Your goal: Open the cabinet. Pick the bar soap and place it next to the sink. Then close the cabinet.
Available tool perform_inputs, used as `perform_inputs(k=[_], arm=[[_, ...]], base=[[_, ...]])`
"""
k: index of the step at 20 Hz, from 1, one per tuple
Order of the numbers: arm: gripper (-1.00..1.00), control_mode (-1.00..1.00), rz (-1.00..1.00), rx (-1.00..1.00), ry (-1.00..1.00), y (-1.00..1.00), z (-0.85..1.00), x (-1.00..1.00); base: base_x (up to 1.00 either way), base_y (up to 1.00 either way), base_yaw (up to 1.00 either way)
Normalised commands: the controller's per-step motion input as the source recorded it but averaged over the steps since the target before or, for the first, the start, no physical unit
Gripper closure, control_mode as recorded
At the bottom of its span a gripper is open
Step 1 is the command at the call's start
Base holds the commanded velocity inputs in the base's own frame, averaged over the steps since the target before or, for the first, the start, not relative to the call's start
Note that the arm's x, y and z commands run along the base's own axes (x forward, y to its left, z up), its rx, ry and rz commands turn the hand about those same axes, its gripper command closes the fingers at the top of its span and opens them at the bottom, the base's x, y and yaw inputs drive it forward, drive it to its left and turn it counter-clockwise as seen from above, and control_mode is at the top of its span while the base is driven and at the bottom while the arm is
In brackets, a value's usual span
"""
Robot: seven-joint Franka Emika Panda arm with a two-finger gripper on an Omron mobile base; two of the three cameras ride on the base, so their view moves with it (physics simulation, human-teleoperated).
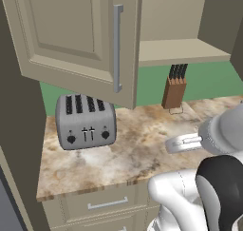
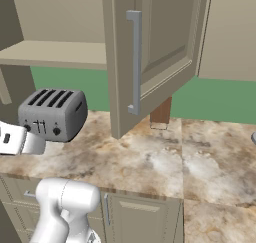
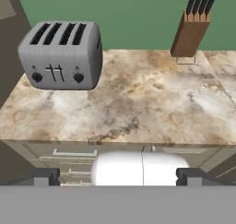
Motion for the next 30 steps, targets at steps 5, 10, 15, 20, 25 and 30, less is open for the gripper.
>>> perform_inputs(k=[5, 10, 15, 20, 25, 30], arm=[[-1.00, -1.00, 0.00, -0.05, -0.03, 0.16, 0.41, -0.25], [-1.00, -1.00, 0.00, -0.06, -0.19, 0.64, 0.83, -0.28], [-1.00, -1.00, 0.00, -0.01, -0.21, 0.63, 0.74, -0.09], [-1.00, -1.00, 0.00, 0.00, -0.23, 0.60, 0.61, 0.06], [-1.00, -1.00, 0.00, 0.00, -0.17, 0.51, 0.17, 0.68], [-1.00, -1.00, 0.00, 0.00, -0.10, 0.04, 0.00, 1.00]], base=[[0.00, 0.00, 0.00], [0.00, 0.00, 0.00], [0.00, 0.00, 0.00], [0.00, 0.00, 0.00], [0.00, 0.00, 0.00], [0.00, 0.00, 0.00]])
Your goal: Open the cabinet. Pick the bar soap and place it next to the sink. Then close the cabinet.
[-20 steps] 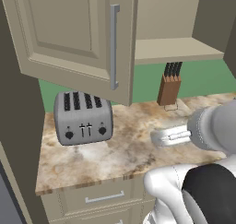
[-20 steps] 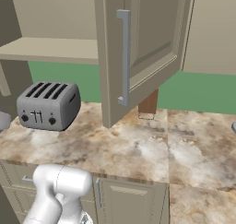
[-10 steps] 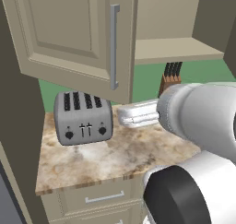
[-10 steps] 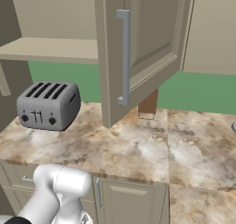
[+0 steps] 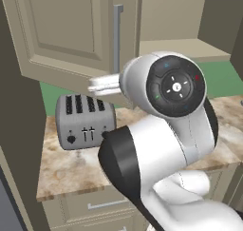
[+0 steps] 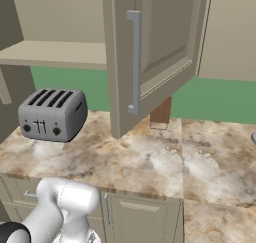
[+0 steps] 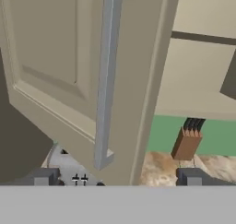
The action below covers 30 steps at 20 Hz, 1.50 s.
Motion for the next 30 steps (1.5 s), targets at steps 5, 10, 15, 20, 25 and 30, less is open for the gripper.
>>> perform_inputs(k=[5, 10, 15, 20, 25, 30], arm=[[-1.00, -1.00, 0.00, 0.00, -0.06, 0.00, 0.00, 0.91], [-1.00, -1.00, 0.00, 0.00, -0.06, 0.00, 0.00, 0.76], [-1.00, -1.00, 0.00, 0.00, -0.01, 0.00, 0.04, 0.48], [-1.00, -1.00, 0.00, -0.01, 0.00, 0.00, 0.04, 0.51], [-1.00, -1.00, 0.00, 0.00, 0.00, 0.00, 0.00, 0.70], [-1.00, -1.00, 0.00, 0.00, 0.00, 0.00, 0.00, 0.82]], base=[[0.00, 0.00, 0.00], [0.00, 0.00, 0.00], [0.00, 0.00, 0.00], [0.00, 0.00, 0.00], [0.00, 0.00, 0.00], [0.00, 0.00, 0.00]])
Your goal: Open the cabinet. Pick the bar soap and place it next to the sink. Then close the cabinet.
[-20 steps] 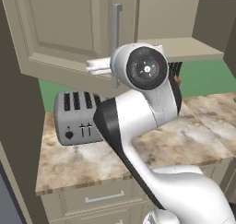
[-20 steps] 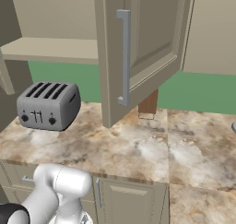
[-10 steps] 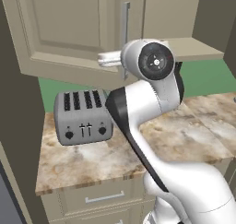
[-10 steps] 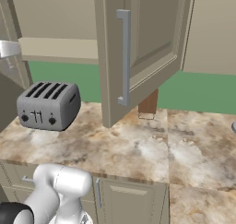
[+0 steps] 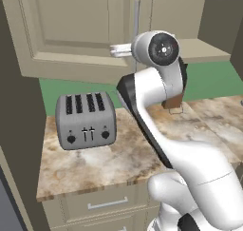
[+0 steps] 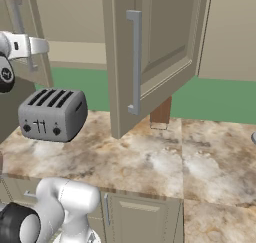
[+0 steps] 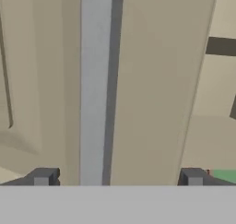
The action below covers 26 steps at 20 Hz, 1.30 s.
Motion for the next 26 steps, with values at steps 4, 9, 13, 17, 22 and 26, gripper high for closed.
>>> perform_inputs(k=[4, 9, 13, 17, 22, 26], arm=[[-1.00, -1.00, 0.00, 0.00, 0.00, 0.00, 0.00, 0.81], [-1.00, -1.00, 0.00, 0.00, -0.01, 0.00, 0.00, 0.88], [-1.00, -1.00, 0.00, 0.00, -0.01, 0.00, 0.00, 0.79], [-1.00, -1.00, 0.00, 0.00, 0.00, 0.00, 0.00, 0.77], [-1.00, -1.00, 0.00, 0.00, 0.00, 0.00, 0.00, 0.75], [-1.00, -1.00, 0.00, 0.00, 0.00, 0.00, 0.00, 0.59]], base=[[0.00, 0.00, 0.00], [0.00, 0.00, 0.00], [0.00, 0.00, 0.00], [0.00, 0.00, 0.00], [0.00, 0.00, 0.00], [0.00, 0.00, 0.00]])
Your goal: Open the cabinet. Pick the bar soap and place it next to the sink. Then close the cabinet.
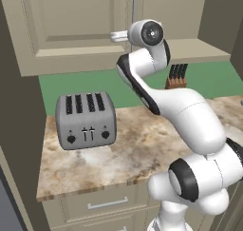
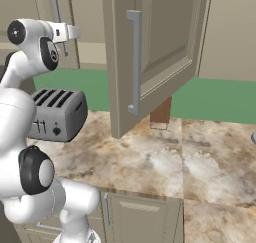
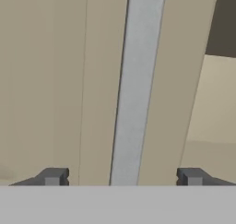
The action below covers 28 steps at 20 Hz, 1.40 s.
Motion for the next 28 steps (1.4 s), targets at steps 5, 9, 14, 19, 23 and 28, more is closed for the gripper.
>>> perform_inputs(k=[5, 9, 14, 19, 23, 28], arm=[[-1.00, -1.00, 0.00, 0.00, 0.00, -0.02, 0.06, -0.20], [-1.00, -1.00, 0.00, 0.00, 0.00, -0.12, 0.32, -0.83], [-1.00, -1.00, 0.00, 0.00, 0.00, -0.22, 0.26, -0.69], [-1.00, -1.00, 0.00, 0.00, 0.01, -0.29, 0.12, -0.82], [-1.00, -1.00, 0.00, 0.00, 0.08, -0.26, -0.01, -0.90], [-1.00, -1.00, 0.00, 0.00, 0.09, -0.25, -0.01, -0.97]], base=[[0.00, 0.00, 0.00], [0.00, 0.00, 0.00], [0.00, 0.00, 0.00], [0.00, 0.00, 0.00], [0.00, 0.00, 0.00], [0.00, 0.00, 0.00]])
